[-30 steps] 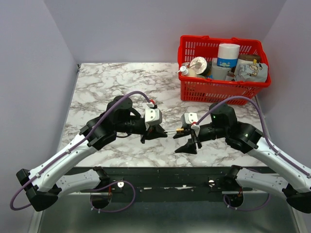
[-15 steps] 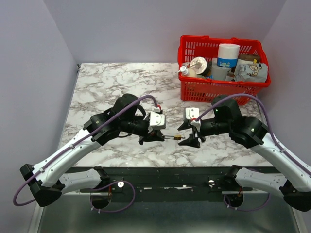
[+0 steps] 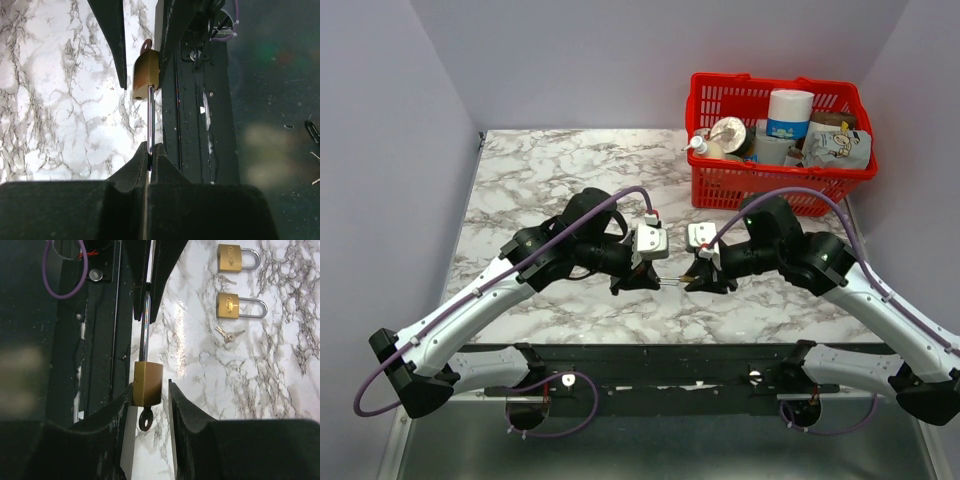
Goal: Lock with the key
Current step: Lock the lock.
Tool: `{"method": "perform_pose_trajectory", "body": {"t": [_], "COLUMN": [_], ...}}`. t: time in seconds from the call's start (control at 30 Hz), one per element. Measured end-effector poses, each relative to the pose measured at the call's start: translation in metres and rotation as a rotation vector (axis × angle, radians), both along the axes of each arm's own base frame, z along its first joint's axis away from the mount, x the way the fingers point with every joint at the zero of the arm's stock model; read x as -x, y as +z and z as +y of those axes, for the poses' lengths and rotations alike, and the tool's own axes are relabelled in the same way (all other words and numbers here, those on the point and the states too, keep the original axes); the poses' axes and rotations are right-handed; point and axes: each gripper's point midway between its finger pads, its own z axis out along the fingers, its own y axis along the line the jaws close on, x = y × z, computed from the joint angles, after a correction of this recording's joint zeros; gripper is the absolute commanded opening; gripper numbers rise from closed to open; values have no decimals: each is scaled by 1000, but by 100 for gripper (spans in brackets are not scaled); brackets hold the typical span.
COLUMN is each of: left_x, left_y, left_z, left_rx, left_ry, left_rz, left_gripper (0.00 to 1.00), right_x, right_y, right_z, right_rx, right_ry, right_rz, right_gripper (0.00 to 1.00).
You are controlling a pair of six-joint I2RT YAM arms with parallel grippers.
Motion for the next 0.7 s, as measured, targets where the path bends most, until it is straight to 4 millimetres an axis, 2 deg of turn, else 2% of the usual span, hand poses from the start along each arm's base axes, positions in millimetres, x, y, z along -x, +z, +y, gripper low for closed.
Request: {"method": "perform_pose_trajectory", "body": {"t": [0.13,0.2,0.23,0.7], "left_x": [-2,-3,-3,-1], "left_y": [-1,-1,-1,4], "left_z": [0,0,0,0], "left_rx": [-7,-8,-8,1], "left_ry": [22,29,31,69], "left_rz": [13,17,18,65], "left_gripper": [0,0,0,0], "right_x": [0,1,2,6], "right_y": [-4,-4,-4,-1], "right_z": [2,3,3,4], "right_rx": [8,7,6,-12], "right_ry": [0,3,3,2], "right_rz": [23,31,36,92], "right_gripper": [14,8,1,1]}}
